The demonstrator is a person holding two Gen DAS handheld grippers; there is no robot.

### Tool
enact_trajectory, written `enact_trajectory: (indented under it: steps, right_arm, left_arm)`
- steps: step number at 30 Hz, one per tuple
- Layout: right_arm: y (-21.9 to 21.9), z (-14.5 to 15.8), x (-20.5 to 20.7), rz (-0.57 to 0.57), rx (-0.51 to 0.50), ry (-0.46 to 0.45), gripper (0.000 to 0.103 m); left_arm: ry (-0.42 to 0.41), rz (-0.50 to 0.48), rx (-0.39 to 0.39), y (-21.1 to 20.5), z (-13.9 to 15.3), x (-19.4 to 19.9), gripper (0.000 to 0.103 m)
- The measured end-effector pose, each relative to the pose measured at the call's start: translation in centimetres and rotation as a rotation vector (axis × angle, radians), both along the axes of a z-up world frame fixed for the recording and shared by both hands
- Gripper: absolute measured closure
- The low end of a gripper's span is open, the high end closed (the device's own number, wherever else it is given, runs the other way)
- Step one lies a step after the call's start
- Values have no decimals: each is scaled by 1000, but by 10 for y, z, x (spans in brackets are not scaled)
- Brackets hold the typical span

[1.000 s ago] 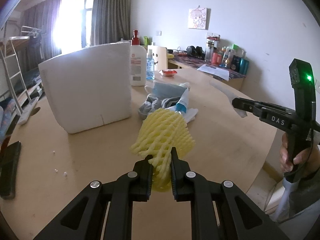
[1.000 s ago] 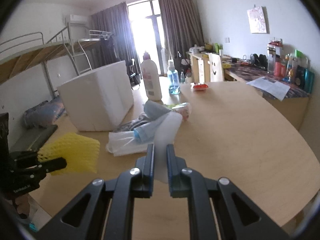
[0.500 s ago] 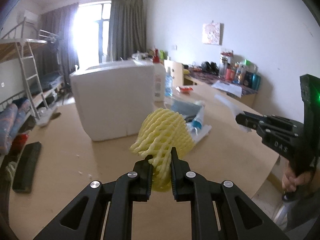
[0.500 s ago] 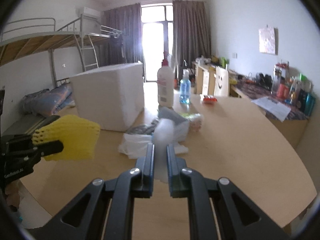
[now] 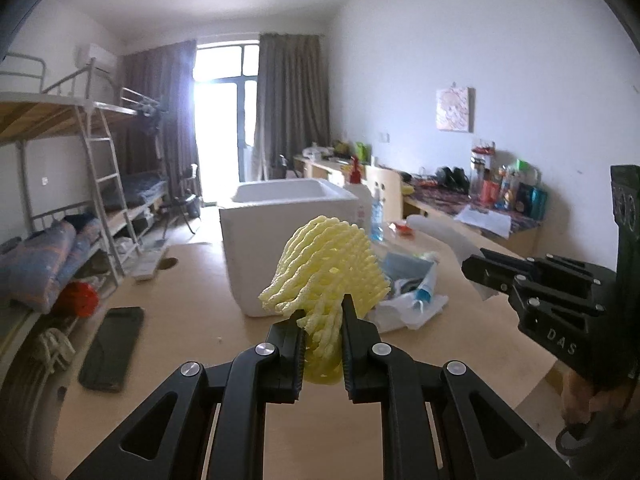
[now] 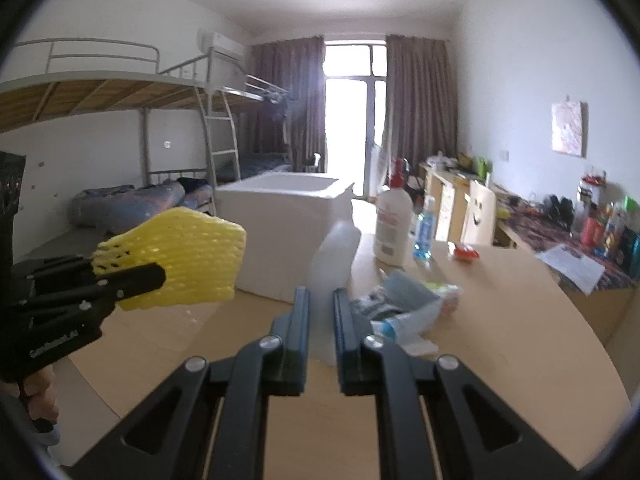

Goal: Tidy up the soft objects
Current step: 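Carry the yellow net and white stick with both tools over the white foam box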

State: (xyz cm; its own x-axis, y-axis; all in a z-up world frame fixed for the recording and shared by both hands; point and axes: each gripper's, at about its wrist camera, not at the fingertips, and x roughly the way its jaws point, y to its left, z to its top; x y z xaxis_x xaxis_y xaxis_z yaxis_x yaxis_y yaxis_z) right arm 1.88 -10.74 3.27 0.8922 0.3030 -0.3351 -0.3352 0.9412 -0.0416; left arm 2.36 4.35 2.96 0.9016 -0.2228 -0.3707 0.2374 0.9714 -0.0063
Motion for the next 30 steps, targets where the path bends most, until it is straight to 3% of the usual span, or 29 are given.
enact_trajectory:
  steps: [13, 30]
  right_arm:
    - [37, 9, -13, 113, 8, -48, 89]
    - [38, 14, -18, 98, 26, -46, 89]
  left_arm:
    - [-105, 263, 7, 31, 12, -34, 87]
    - [-99, 286, -5, 35, 11, -29, 87]
